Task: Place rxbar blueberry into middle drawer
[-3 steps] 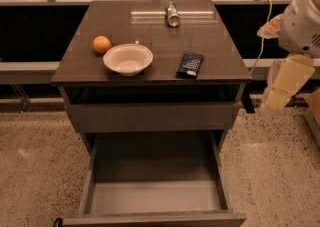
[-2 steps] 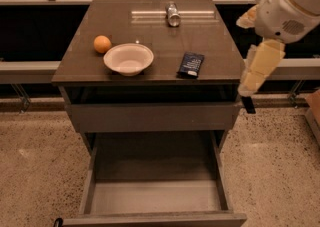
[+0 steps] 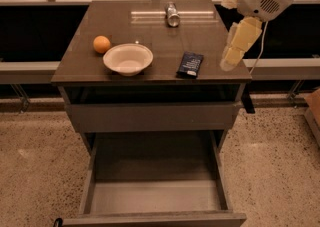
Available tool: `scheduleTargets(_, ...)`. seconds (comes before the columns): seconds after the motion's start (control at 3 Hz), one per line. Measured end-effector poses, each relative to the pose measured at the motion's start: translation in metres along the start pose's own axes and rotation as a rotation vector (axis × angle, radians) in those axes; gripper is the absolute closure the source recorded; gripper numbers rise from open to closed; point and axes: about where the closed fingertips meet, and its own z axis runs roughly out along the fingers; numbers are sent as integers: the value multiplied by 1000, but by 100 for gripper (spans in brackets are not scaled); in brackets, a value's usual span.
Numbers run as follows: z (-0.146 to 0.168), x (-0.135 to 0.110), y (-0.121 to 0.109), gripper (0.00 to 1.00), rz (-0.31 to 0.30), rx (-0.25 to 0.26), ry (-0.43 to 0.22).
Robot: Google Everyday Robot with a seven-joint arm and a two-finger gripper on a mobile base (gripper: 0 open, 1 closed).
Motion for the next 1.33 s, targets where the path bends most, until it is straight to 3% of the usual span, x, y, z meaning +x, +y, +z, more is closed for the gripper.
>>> scheduleTargets(0.33, 7, 0, -3, 0, 2, -16, -20)
scheduleTargets(0.67, 35, -1, -12, 0, 33, -32, -81)
scheduleTargets(1.33, 112, 2, -31, 0, 115, -70, -148)
